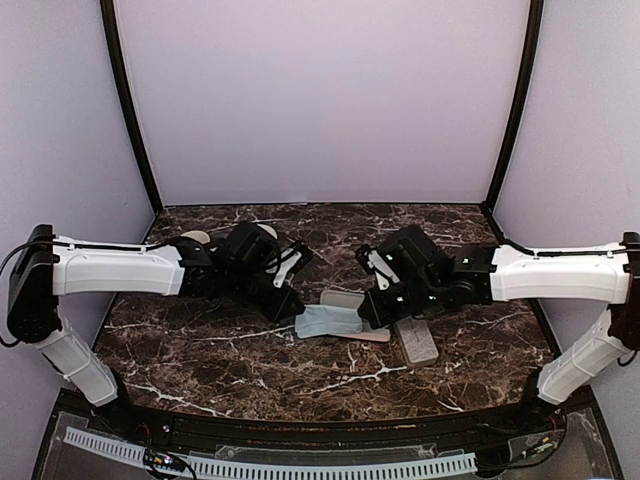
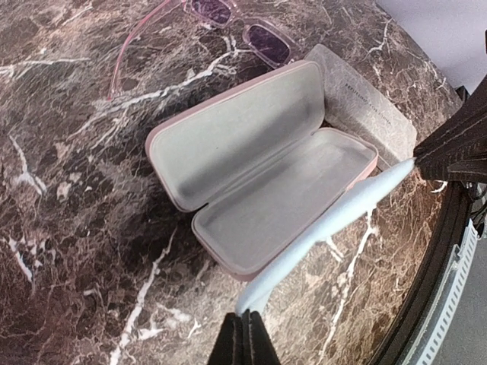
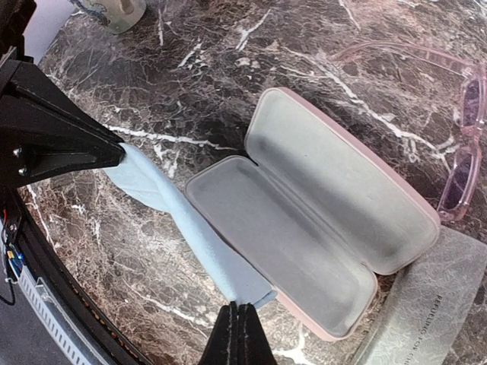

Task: Organize the sunglasses
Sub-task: Adjust the opened sunglasses case at the center of the board.

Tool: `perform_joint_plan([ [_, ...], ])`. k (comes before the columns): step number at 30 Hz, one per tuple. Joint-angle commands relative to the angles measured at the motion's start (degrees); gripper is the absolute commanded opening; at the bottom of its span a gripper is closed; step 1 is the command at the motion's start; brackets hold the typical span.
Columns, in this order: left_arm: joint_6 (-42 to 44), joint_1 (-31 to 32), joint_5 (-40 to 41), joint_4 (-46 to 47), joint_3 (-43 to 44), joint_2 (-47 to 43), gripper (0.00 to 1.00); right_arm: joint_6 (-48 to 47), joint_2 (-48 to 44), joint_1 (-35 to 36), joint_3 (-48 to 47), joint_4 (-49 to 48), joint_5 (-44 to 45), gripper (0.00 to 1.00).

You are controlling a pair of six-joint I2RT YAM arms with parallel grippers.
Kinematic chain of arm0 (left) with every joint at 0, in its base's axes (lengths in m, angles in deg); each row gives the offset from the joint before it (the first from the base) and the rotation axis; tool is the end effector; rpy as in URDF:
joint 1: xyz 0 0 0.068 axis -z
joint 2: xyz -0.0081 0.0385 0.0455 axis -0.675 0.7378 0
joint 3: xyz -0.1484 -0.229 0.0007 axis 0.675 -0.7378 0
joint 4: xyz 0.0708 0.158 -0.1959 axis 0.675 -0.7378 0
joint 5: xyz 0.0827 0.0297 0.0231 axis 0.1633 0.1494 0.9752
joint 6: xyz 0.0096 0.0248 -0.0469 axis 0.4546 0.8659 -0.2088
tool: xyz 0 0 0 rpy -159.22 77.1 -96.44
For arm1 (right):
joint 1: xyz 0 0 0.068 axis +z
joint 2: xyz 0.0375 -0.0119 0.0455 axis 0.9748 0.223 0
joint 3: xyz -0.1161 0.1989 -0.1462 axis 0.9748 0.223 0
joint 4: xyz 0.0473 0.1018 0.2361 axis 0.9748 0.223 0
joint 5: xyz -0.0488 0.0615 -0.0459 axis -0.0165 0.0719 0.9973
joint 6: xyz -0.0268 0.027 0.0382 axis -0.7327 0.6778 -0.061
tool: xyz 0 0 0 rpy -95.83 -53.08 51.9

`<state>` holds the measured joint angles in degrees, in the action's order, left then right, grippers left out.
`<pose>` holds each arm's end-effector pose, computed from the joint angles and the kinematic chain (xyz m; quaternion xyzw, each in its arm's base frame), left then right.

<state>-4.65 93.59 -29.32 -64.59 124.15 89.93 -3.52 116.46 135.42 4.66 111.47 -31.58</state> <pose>0.2095 -0.2698 0.2304 0.3267 0.8545 -0.2792 0.2919 0.1632 0.2610 0.2474 -0.2135 0.9098 0.2338 0.2685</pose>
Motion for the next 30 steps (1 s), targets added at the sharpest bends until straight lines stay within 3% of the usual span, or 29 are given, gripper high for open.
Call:
perform_joint_plan([
  [1,2.4,0.4,-2.0,0.5,3.7,1.2,0.00,1.0,-3.0,-1.2,1.1,2.4,3.2,0.00],
  [22,3.5,0.4,-2.4,4.6,14.7,13.1,0.00,1.1,-1.4,-4.6,3.4,1.8,6.4,0.00],
  [30,2.0,1.5,-4.1,6.8,10.1,15.2,0.00,1.5,1.1,-4.7,6.8,-2.1,3.7,0.00],
])
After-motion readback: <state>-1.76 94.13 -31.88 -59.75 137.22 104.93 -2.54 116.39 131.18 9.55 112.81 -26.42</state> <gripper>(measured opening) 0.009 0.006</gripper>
